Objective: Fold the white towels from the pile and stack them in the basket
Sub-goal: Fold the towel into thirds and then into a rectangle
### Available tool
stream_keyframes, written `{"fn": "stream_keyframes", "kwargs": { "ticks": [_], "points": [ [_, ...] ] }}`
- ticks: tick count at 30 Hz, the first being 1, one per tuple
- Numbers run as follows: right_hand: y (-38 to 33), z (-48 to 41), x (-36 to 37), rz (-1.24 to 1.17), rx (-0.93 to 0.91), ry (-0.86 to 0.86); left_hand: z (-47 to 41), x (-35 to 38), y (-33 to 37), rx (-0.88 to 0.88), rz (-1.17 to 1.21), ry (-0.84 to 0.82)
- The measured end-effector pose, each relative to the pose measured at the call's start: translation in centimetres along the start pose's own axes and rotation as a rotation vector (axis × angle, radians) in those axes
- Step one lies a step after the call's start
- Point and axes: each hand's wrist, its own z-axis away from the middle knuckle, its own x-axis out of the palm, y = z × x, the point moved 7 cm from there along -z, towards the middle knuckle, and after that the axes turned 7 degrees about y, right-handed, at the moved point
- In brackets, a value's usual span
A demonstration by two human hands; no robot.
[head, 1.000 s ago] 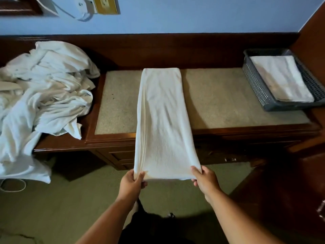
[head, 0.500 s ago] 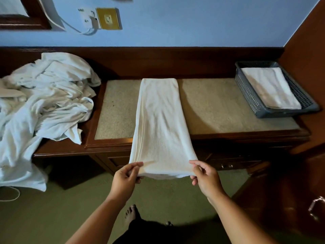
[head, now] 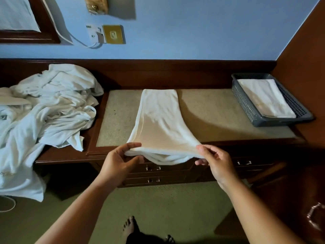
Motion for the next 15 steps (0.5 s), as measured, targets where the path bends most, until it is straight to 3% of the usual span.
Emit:
{"fn": "stream_keyframes", "kwargs": {
  "ticks": [5,8,12,15],
  "points": [
    [-4.9,0.0,-1.0,-0.053,-0.097,-0.094,0.1,-0.4,4.9,0.218,-0.105,-0.024],
    [-6.6,0.9,-1.1,-0.055,-0.133,-0.184,0.7,-0.8,6.6,0.309,-0.05,0.012],
    [-7.0,1.2,-1.4,-0.002,-0.191,-0.126,1.6,-0.8,7.6,0.297,0.006,0.015],
    [-6.8,1.4,-1.5,0.012,-0.212,-0.09,1.1,-1.3,7.8,0.343,-0.15,0.05]
  ]
}}
